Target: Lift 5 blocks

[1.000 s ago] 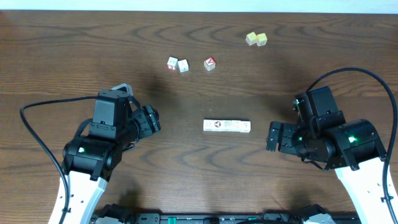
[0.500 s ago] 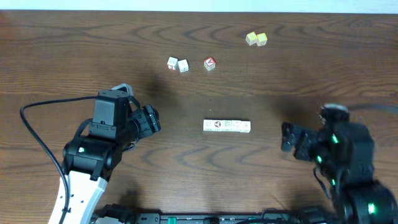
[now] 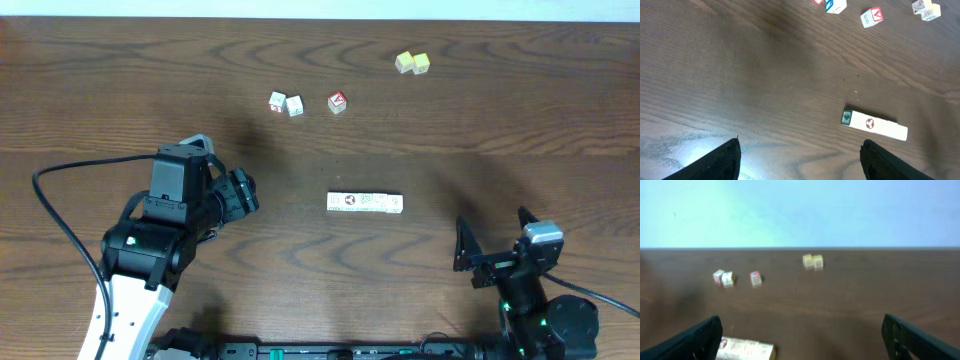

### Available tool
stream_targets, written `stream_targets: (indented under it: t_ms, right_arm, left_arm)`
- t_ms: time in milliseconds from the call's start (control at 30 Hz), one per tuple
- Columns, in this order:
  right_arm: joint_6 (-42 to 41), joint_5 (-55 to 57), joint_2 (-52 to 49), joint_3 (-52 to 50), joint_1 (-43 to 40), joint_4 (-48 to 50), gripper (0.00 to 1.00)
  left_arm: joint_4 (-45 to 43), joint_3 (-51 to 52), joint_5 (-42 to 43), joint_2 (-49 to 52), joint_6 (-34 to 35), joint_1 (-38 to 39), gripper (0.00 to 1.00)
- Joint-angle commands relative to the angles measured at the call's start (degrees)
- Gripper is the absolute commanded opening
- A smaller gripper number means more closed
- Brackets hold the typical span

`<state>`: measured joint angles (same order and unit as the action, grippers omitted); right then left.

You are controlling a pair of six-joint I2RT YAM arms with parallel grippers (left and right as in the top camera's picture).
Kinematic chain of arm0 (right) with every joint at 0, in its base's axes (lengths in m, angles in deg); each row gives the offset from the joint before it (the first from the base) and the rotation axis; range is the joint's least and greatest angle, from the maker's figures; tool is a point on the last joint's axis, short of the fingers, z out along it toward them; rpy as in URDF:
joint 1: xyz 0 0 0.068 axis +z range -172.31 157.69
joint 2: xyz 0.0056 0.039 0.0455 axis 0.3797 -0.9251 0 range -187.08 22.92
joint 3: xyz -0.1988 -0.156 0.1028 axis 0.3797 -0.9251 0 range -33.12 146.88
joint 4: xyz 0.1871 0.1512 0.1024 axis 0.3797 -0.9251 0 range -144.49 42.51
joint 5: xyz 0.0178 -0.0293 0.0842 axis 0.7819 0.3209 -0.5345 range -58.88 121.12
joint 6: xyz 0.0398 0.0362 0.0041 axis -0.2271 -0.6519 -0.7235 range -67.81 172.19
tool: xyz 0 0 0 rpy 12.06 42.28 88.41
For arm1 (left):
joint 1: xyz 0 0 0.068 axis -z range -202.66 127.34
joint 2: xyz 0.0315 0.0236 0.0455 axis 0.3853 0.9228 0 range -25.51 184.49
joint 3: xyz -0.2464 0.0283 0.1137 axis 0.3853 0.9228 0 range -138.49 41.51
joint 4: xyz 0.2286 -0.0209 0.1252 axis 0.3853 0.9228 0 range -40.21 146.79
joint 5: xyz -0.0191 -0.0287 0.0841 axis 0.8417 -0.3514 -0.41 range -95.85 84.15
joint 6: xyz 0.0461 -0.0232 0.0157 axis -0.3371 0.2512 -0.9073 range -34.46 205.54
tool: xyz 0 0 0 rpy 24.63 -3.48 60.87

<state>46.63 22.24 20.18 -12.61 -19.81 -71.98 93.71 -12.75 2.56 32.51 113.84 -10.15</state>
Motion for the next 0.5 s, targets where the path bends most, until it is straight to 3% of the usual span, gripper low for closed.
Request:
stream_targets:
  t_ms: [0,100,467]
  right_arm:
    - [1.64,-2.54,2.10,-4.15,-0.70,5.38,0.99]
    - [4.26,-5.01,2.45,-8.09,-0.70,12.70,0.99]
    - [5.46,-5.33,2.47,-16.52,-0.70,24.61,0.99]
  left_arm:
    - [0.22,-0.83,-0.55,0.09,-0.59,-0.24,0.77]
    - [0.22,-0.83,-0.55,0.09,-0.59,-0.24,0.77]
    - [0.22,-0.83,-0.55,0.09,-0.59,-0.24,0.77]
